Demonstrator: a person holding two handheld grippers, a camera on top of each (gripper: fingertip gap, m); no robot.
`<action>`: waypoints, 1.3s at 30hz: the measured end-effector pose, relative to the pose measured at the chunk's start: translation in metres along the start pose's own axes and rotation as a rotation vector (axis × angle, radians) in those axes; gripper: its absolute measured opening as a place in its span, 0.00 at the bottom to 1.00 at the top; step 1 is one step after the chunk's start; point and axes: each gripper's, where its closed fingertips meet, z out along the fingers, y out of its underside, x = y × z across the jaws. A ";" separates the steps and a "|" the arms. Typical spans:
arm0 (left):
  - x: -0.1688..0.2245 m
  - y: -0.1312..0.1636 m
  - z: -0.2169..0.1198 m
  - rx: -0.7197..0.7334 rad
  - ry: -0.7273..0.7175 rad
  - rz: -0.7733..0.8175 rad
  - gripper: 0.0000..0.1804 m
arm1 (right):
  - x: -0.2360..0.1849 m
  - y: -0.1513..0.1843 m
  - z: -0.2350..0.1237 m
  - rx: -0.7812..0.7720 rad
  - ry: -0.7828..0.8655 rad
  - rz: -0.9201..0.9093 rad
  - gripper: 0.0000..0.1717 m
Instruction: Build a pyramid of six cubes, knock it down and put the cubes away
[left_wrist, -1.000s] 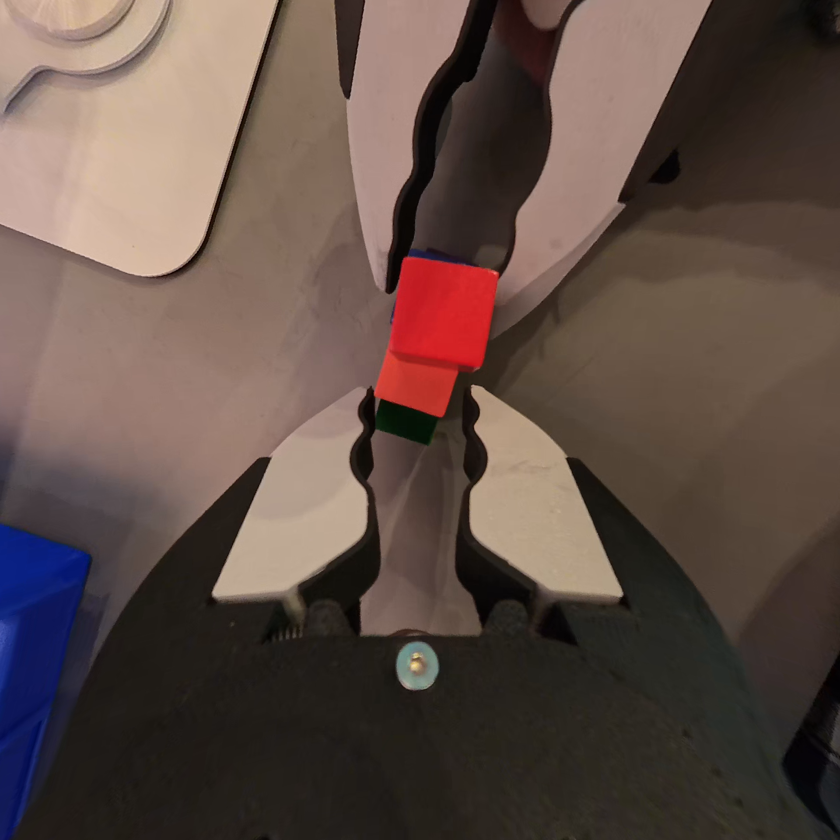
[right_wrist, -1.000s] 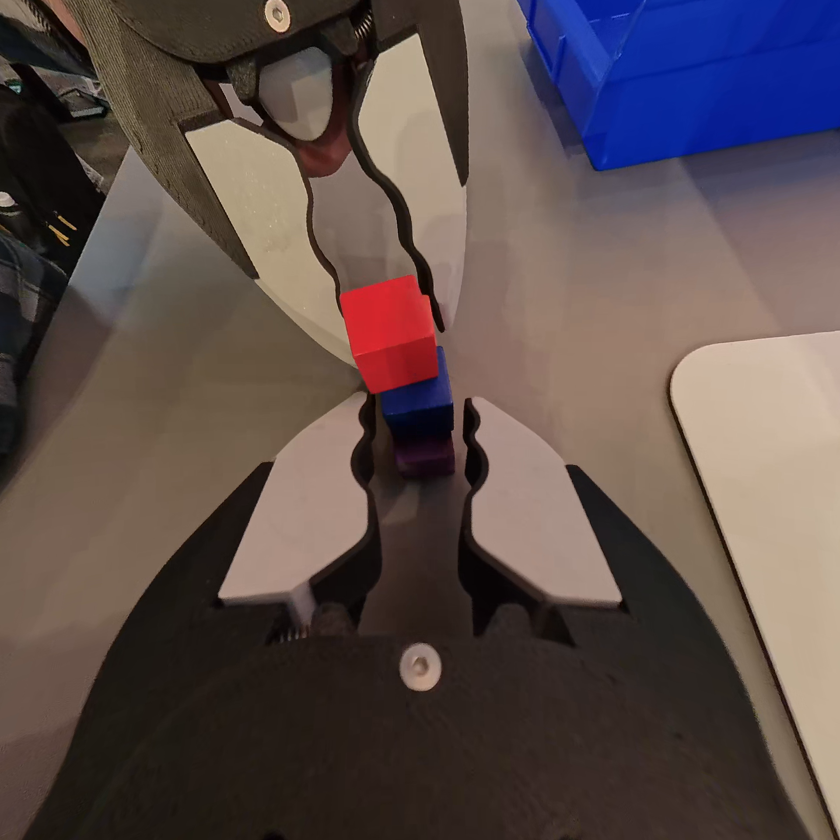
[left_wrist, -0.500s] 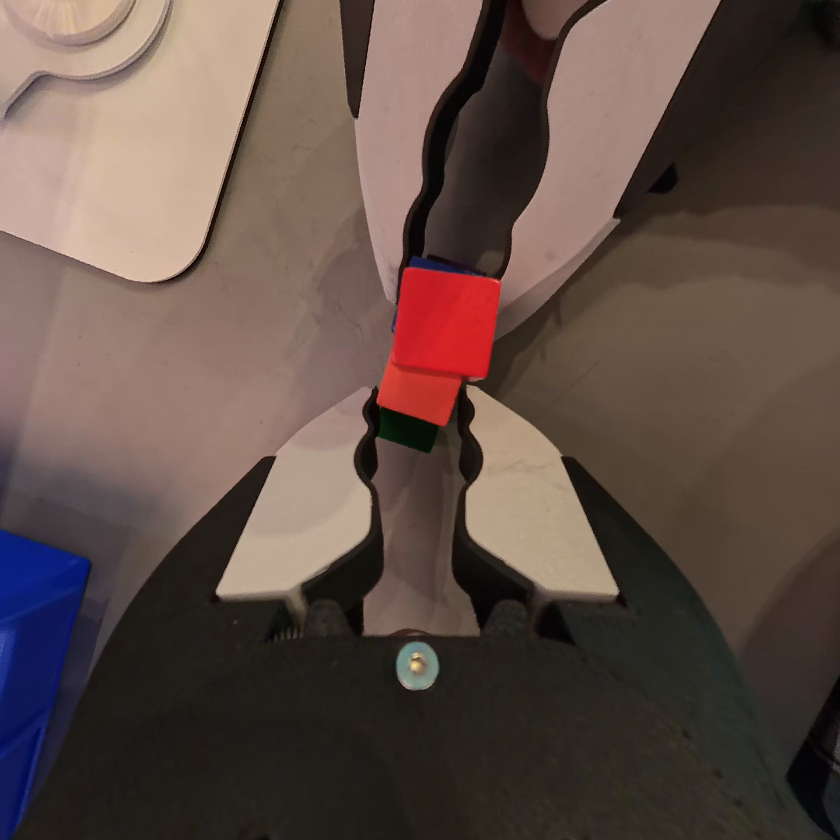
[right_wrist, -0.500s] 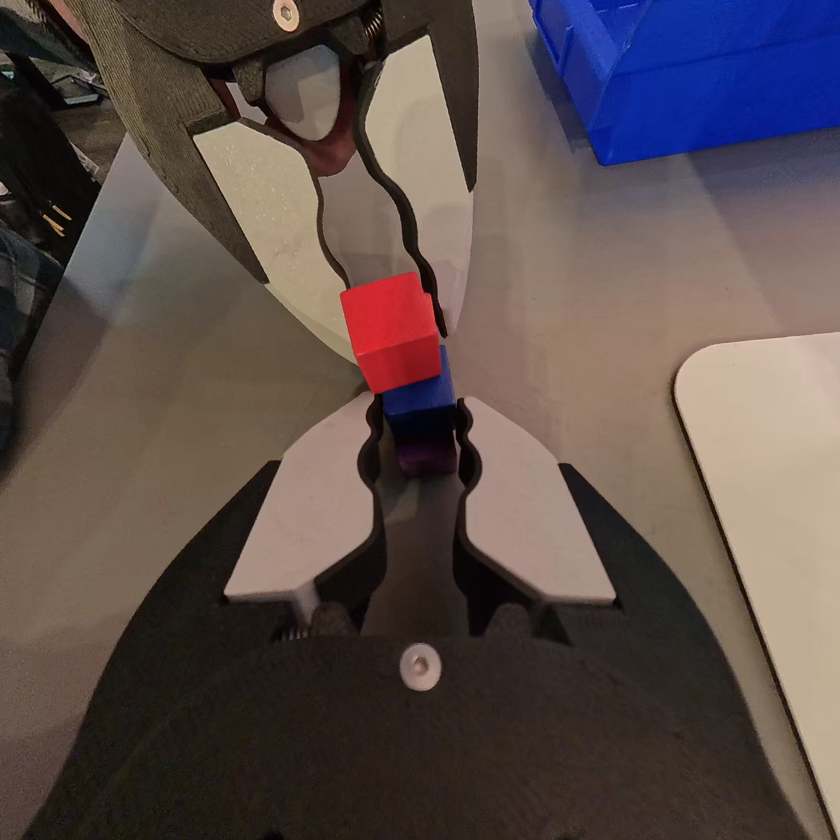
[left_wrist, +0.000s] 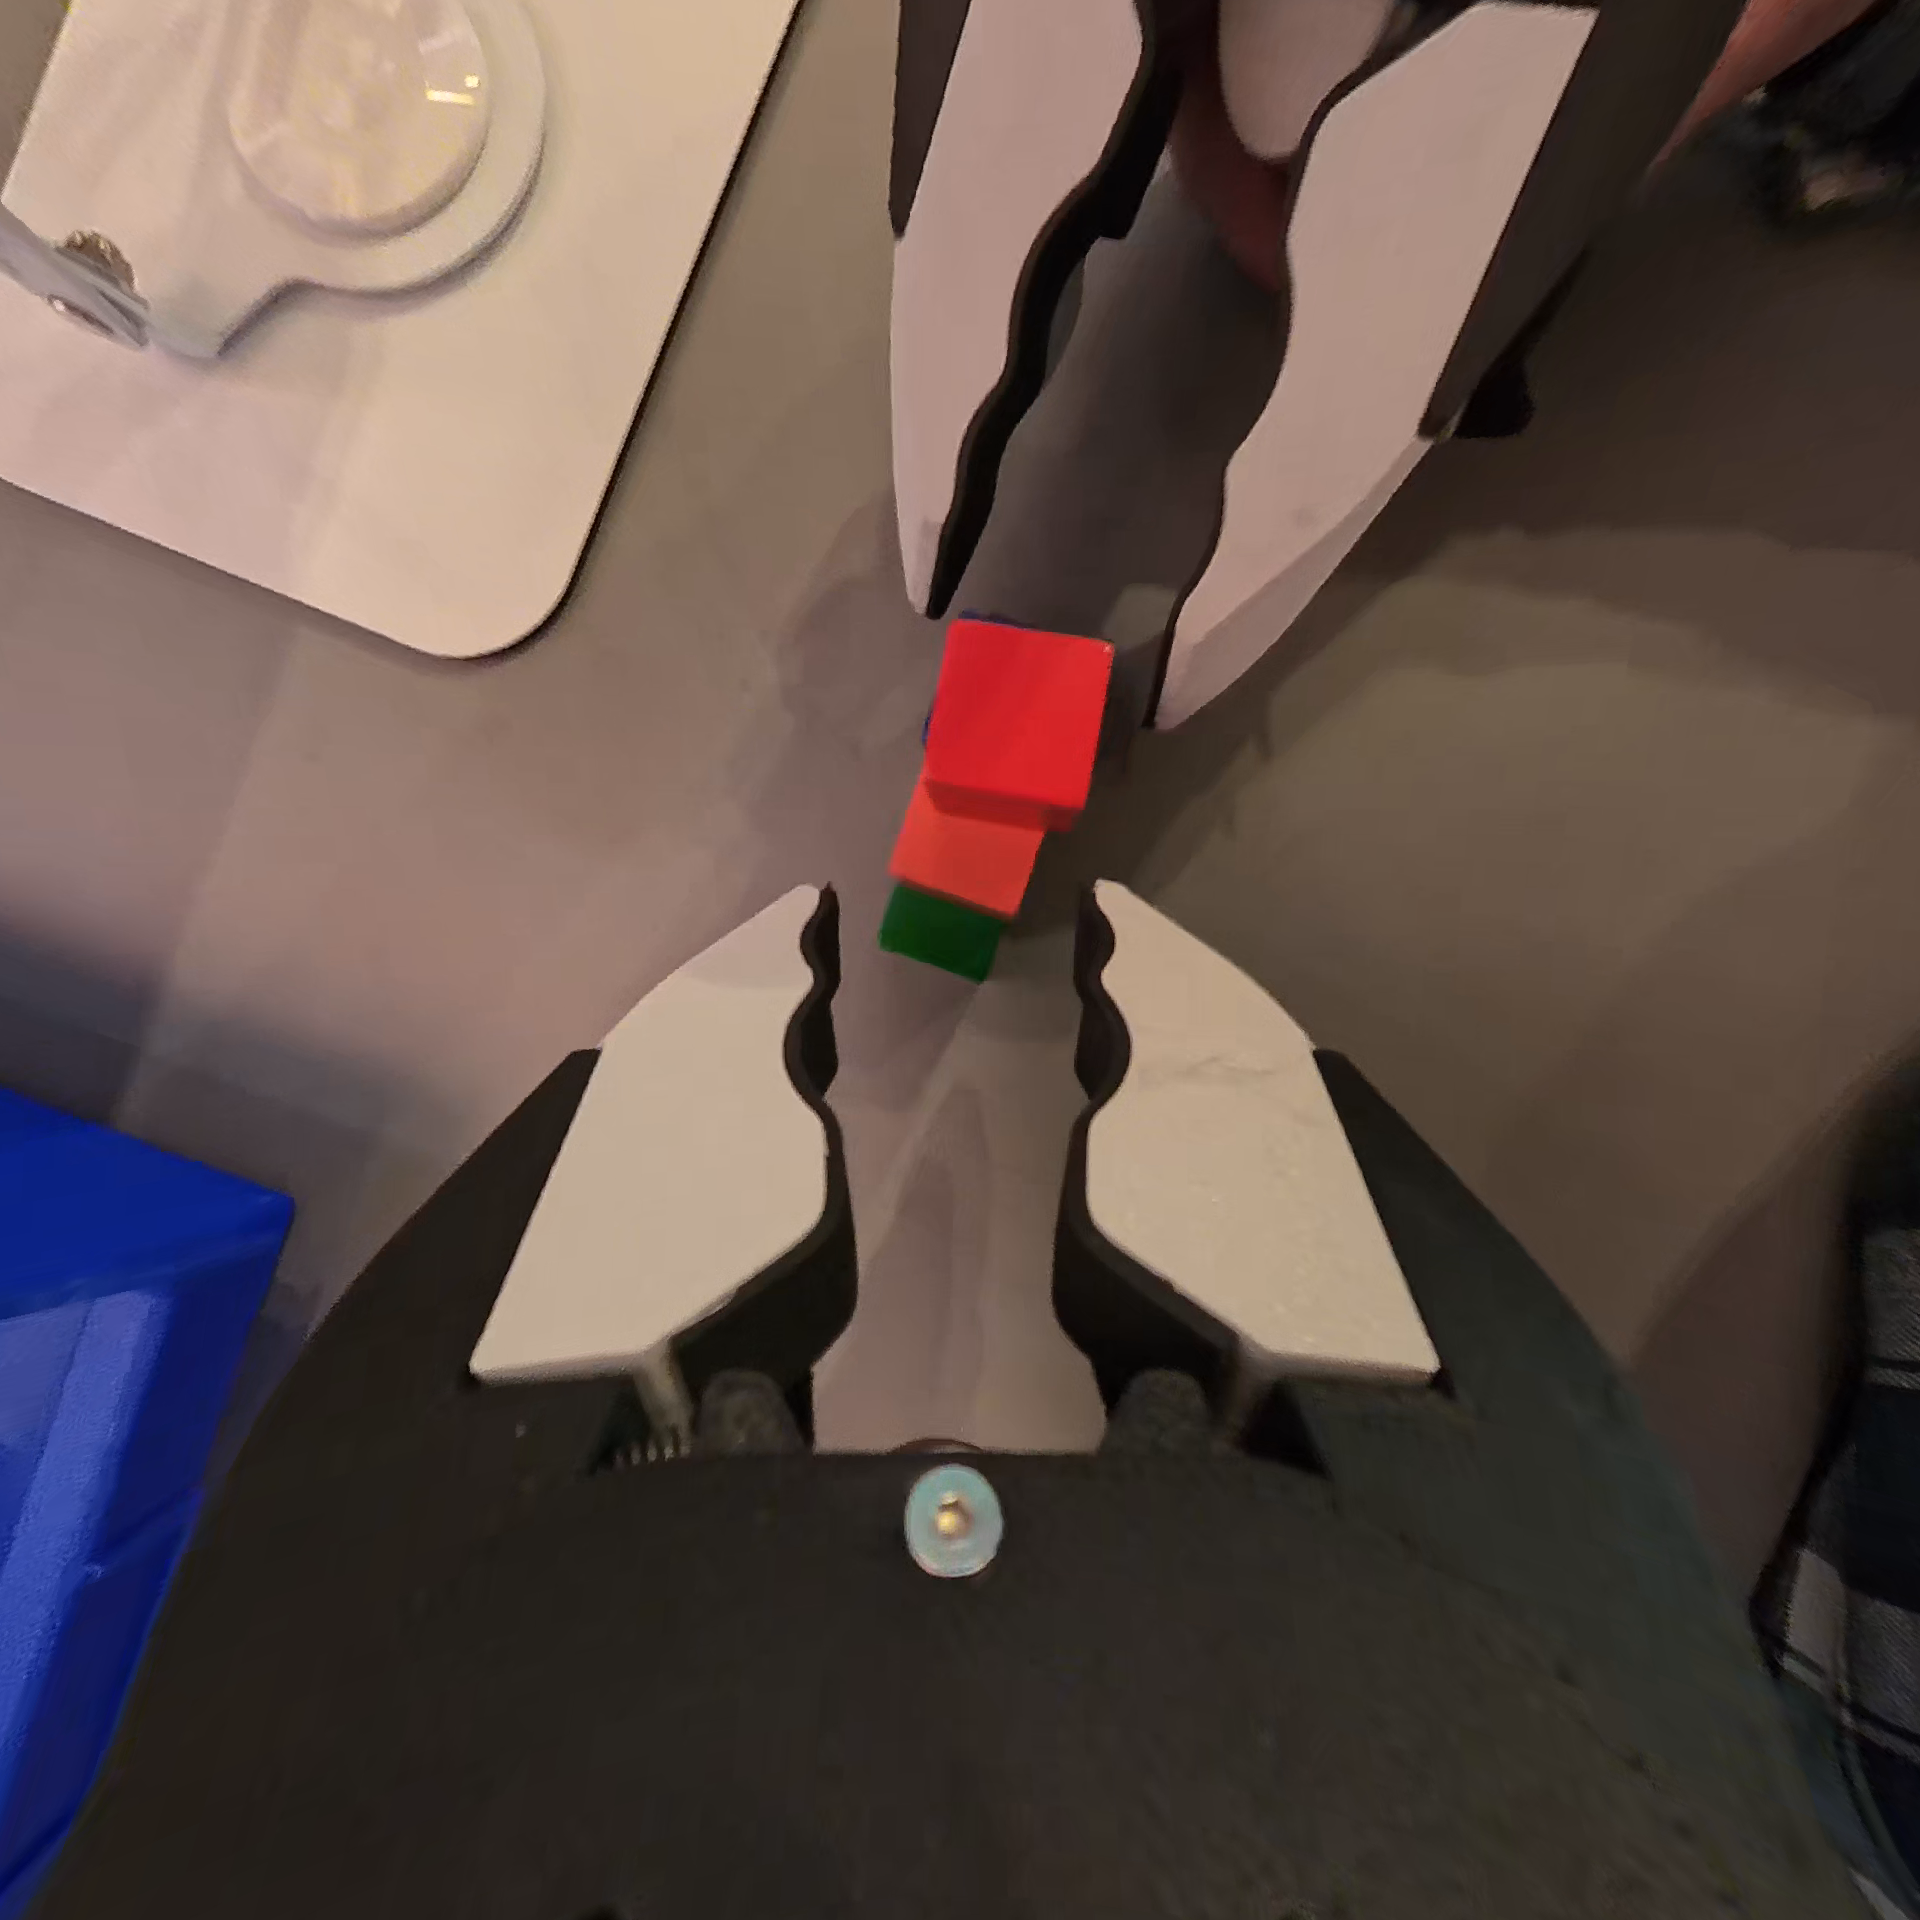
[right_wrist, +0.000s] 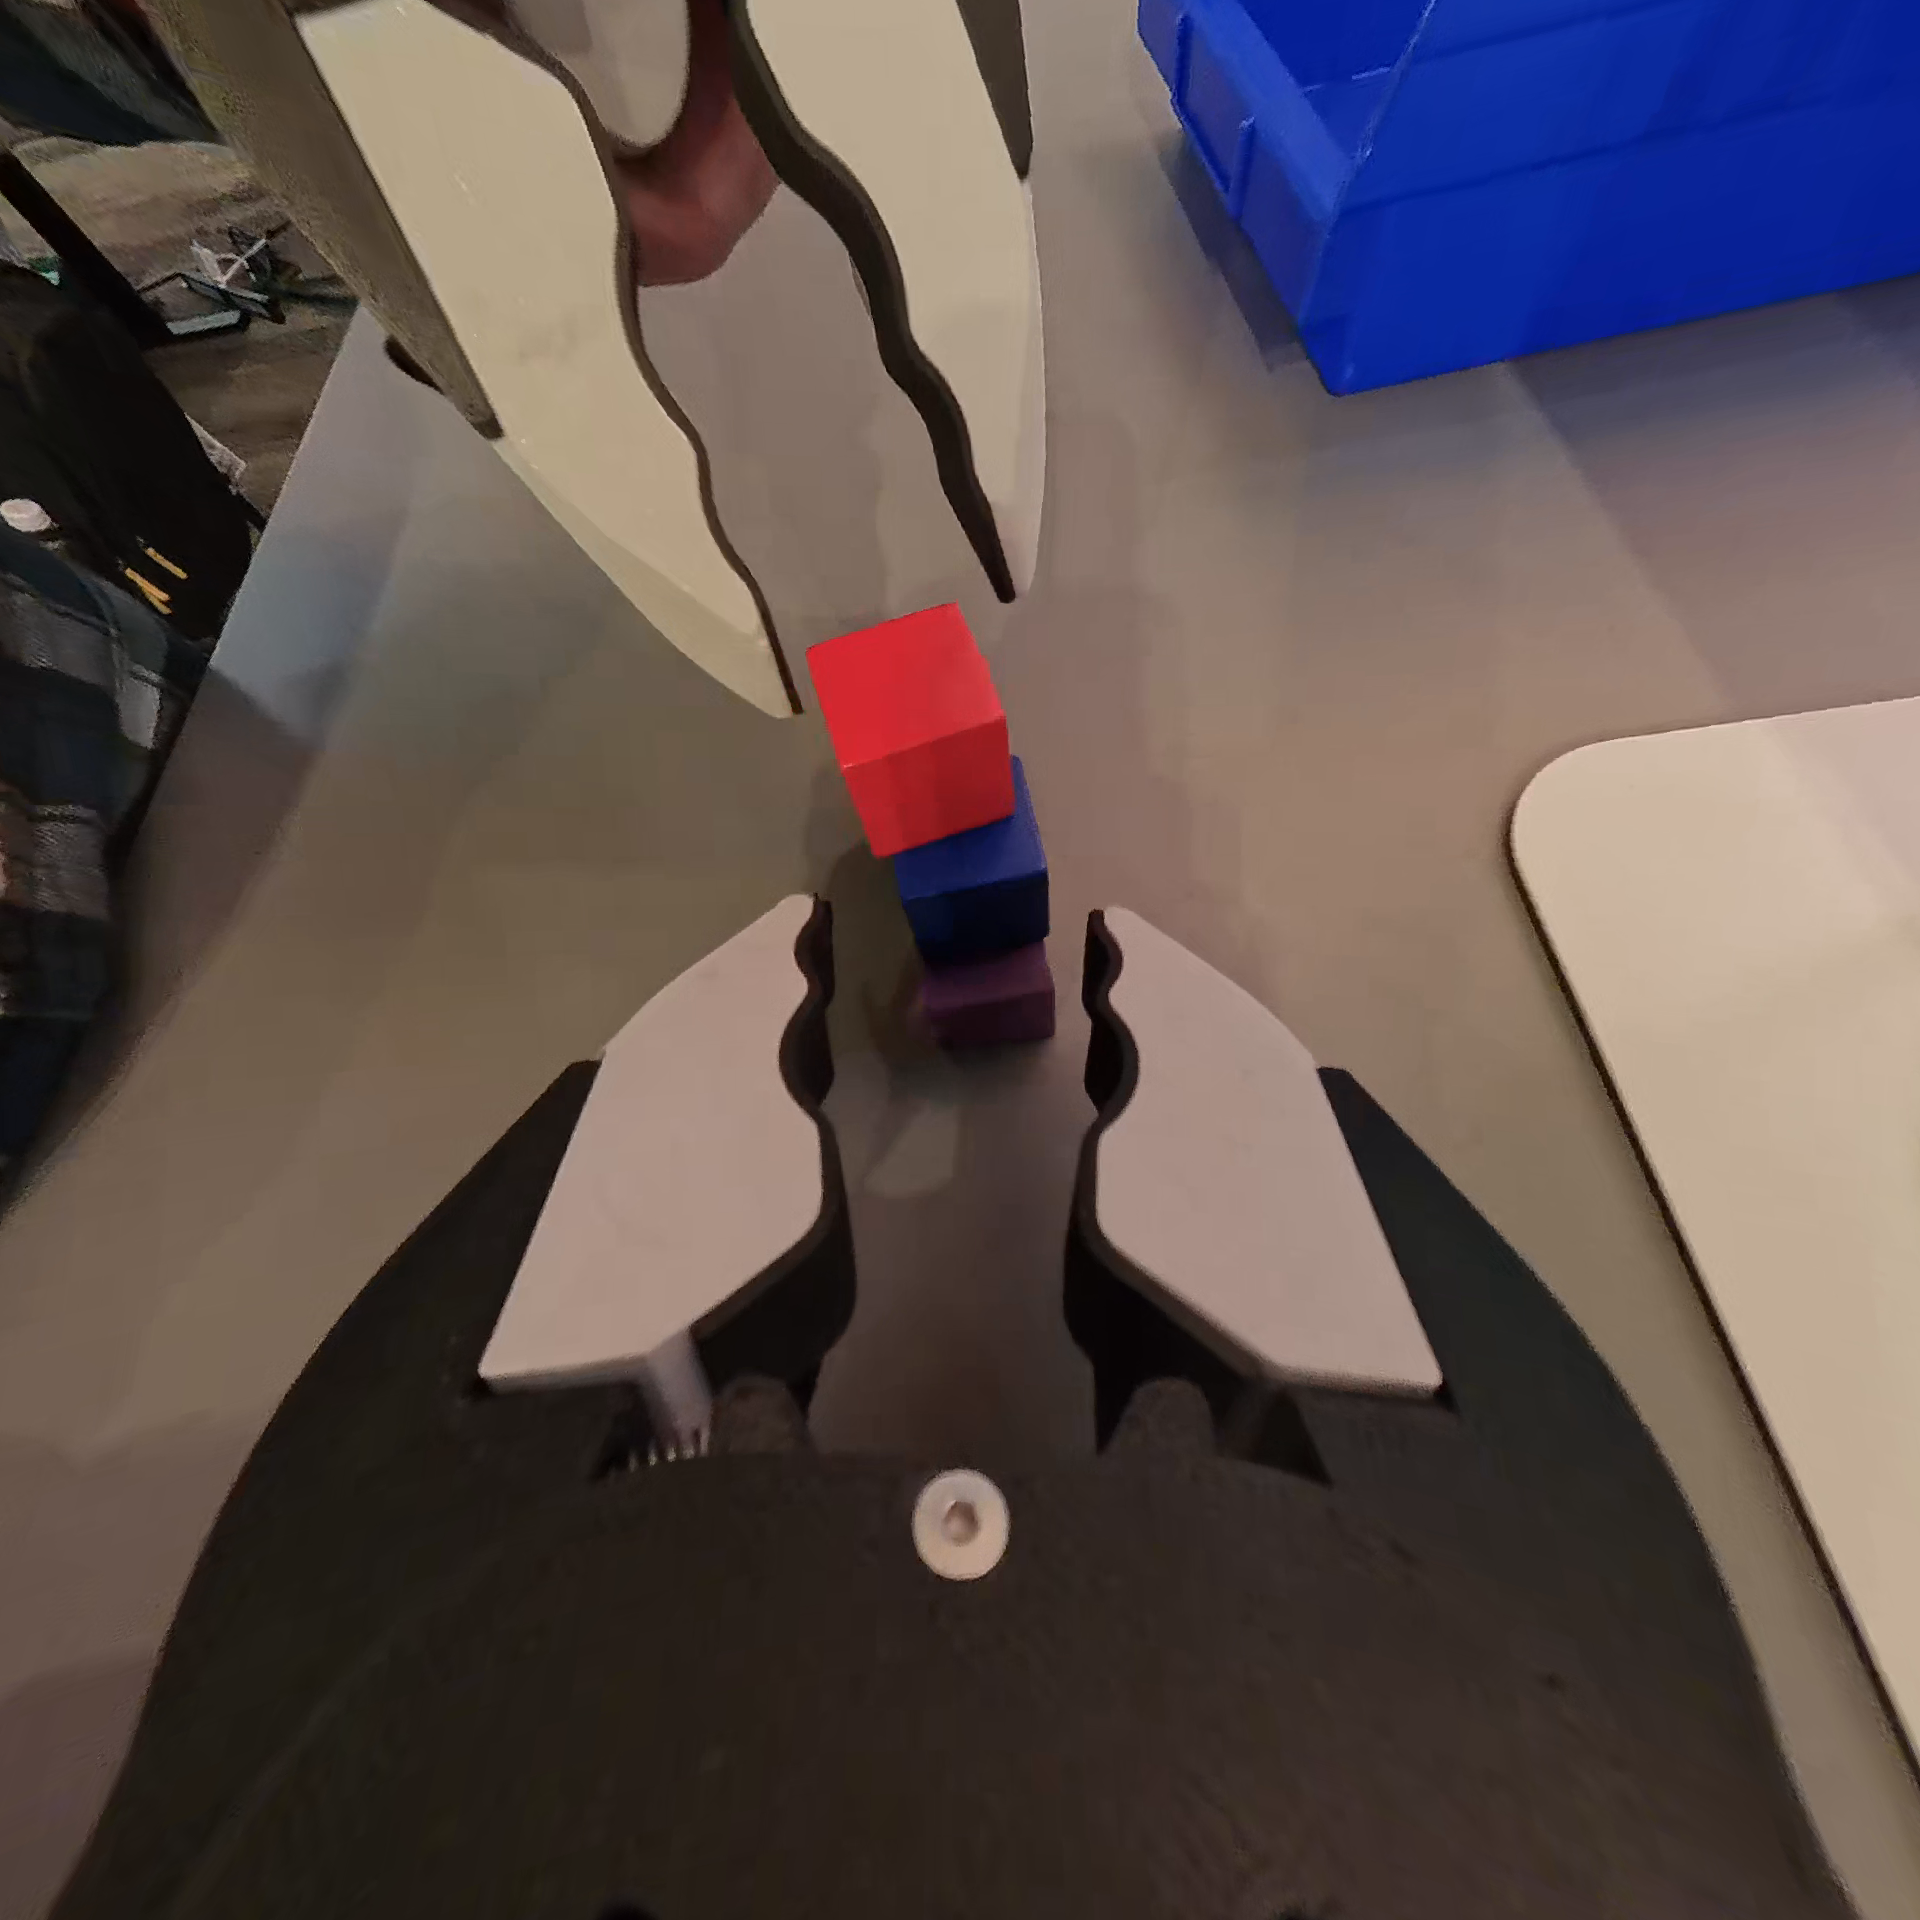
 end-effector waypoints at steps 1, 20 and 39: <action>0.002 -0.003 -0.001 0.005 0.005 0.008 0.24 | 0.000 0.001 0.000 -0.006 0.003 0.004 0.27; 0.004 -0.018 0.019 0.014 0.056 0.123 0.23 | 0.001 0.008 -0.001 -0.006 0.087 0.070 0.25; 0.003 -0.019 0.016 0.004 0.096 0.178 0.16 | -0.001 0.011 0.001 -0.027 0.066 0.067 0.24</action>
